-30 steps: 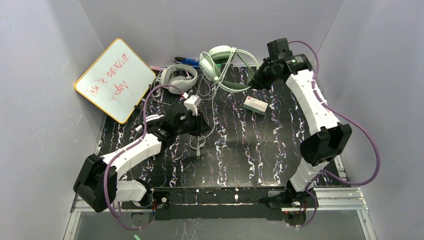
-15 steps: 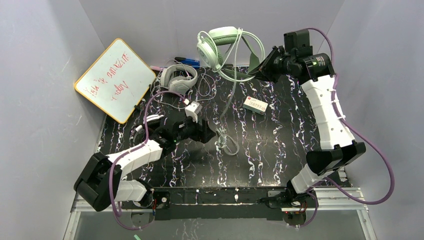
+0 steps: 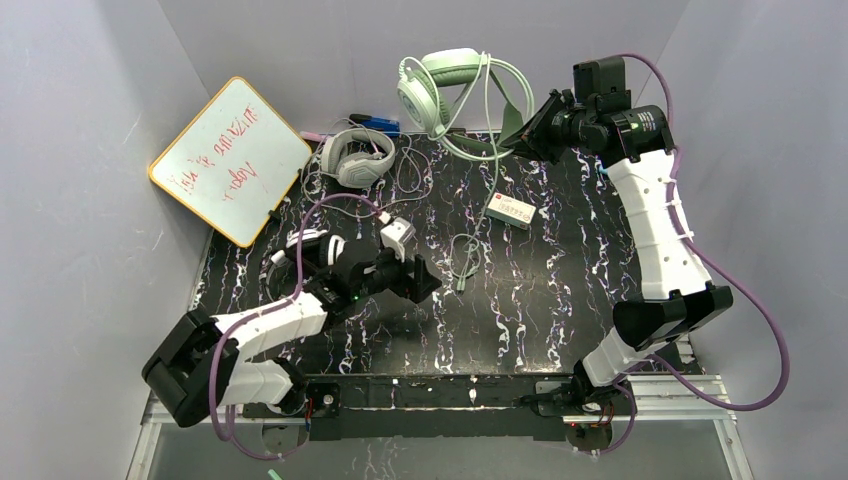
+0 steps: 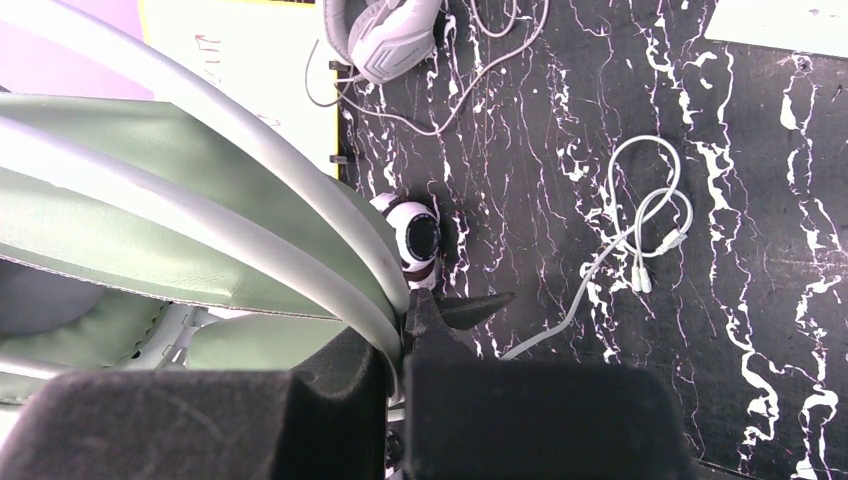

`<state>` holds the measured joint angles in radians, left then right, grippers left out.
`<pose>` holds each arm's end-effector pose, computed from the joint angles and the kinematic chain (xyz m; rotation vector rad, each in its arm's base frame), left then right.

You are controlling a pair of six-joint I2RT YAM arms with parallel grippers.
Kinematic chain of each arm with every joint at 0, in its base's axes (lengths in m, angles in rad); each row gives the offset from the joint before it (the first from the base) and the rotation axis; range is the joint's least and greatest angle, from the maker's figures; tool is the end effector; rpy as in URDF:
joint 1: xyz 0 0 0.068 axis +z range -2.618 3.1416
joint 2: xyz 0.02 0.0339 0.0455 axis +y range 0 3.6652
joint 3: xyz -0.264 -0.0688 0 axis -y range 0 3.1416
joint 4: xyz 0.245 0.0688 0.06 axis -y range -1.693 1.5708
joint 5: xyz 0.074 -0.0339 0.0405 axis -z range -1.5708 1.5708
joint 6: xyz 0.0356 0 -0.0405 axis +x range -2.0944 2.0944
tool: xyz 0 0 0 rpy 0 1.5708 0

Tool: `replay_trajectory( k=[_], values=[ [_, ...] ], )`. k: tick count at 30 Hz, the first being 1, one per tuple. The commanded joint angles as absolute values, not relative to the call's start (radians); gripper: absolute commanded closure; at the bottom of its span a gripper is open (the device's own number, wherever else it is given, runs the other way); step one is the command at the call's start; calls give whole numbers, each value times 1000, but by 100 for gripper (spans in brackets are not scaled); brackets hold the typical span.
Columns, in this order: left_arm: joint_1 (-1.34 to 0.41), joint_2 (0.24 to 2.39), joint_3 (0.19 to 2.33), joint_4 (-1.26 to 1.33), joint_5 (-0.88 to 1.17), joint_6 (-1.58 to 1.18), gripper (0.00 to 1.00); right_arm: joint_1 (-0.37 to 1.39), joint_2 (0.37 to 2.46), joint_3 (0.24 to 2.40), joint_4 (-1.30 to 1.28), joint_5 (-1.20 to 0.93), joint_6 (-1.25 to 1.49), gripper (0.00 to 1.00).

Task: Wrap the headphones
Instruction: Wrap the headphones cable around the headphones.

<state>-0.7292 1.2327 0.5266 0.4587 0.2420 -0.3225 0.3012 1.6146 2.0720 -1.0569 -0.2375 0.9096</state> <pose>0.1905 -0.1816 0.2226 0.5632 1.8350 -0.9480 0.2979 0.1013 0.4780 0.5523 2.2440 0.9190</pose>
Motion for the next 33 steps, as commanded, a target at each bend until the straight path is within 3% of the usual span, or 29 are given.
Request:
replay_trajectory(
  k=[1, 7, 15, 18, 21, 23, 25, 26, 33],
  values=[
    [-792, 1229, 509, 587, 141, -298, 25, 296, 1571, 2153, -1032, -243, 916, 99],
    [-851, 1350, 561, 785, 60, -259, 2, 295, 1562, 2147, -1043, -233, 911, 99],
    [-854, 1573, 723, 906, 115, -200, 2, 295, 1559, 2150, -1040, -244, 910, 99],
    [-854, 1629, 763, 934, 128, -173, 6, 295, 1557, 2154, -1043, -248, 910, 99],
    [-855, 1683, 810, 934, 138, -141, 19, 295, 1555, 2156, -1045, -245, 909, 99],
    [-854, 1721, 837, 934, 165, -123, 47, 295, 1554, 2155, -1048, -241, 908, 99],
    [-852, 1728, 842, 932, 166, -116, 86, 294, 1555, 2160, -1056, -233, 906, 99],
    [-849, 1722, 832, 930, 152, -120, 100, 294, 1557, 2168, -1068, -223, 904, 99],
    [-825, 1514, 644, 872, 174, -107, 100, 281, 1562, 2174, -1111, -148, 874, 99]
  ],
)
